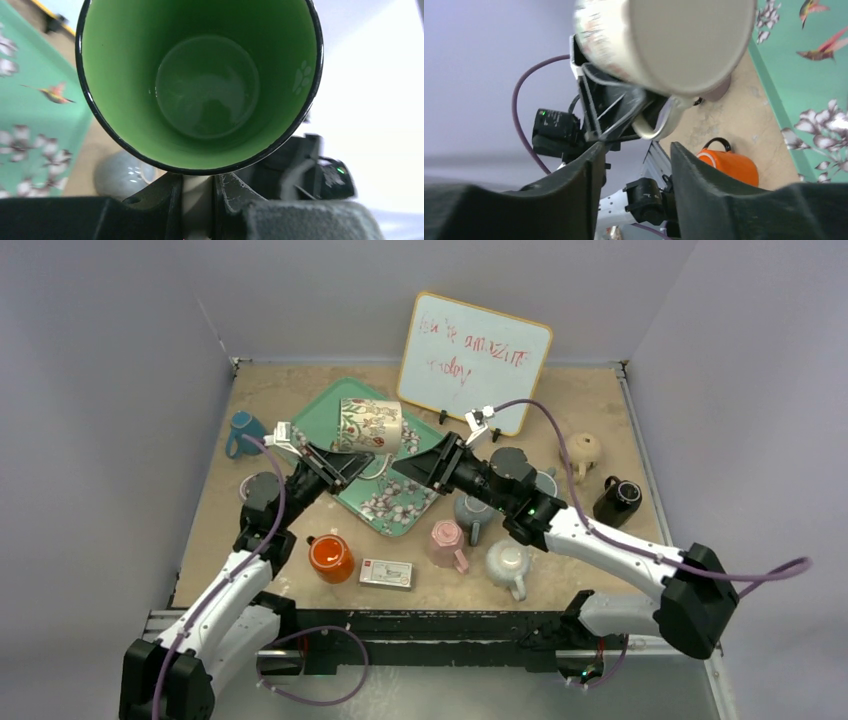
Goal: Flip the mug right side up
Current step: Turn over the cup at the center of the board, then place the cup on the tray.
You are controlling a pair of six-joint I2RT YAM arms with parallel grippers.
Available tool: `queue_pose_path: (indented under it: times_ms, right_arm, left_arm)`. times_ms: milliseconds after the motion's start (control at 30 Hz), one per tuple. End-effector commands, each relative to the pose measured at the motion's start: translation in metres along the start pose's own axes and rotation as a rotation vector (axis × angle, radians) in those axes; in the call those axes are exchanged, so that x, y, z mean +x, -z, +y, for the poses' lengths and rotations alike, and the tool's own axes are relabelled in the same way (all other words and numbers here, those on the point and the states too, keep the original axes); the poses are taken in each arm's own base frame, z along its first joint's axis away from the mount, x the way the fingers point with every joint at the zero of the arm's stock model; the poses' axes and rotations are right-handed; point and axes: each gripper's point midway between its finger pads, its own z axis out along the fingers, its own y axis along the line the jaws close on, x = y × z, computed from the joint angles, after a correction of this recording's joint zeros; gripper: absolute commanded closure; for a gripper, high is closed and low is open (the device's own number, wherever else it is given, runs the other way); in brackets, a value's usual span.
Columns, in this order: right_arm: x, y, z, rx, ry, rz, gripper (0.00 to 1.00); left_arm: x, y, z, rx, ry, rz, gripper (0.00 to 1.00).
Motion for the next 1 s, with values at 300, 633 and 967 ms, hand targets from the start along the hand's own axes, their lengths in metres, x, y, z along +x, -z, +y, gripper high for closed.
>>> queue_pose_path:
  times_ms: [300, 633, 967]
  right_arm:
    - [-0.015, 0.053, 0.017, 0.034, 0.290, -0.038, 0.01]
    - [-0.025, 0.099, 0.012, 0.114, 0.448, -0.083, 0.01]
    - [-0.027, 0.124, 0.008, 0.137, 0.504, -0.107, 0.01]
  left_arm:
    - [-0.082, -0.036, -0.006, -0.257, -0.452, -0.165, 1.00]
    - [-0.165, -0.085, 0.049, -0.585, -1.181, -0.025, 1.00]
    - [-0.183, -0.120, 0.120, -0.512, -1.312, 0.348, 1.00]
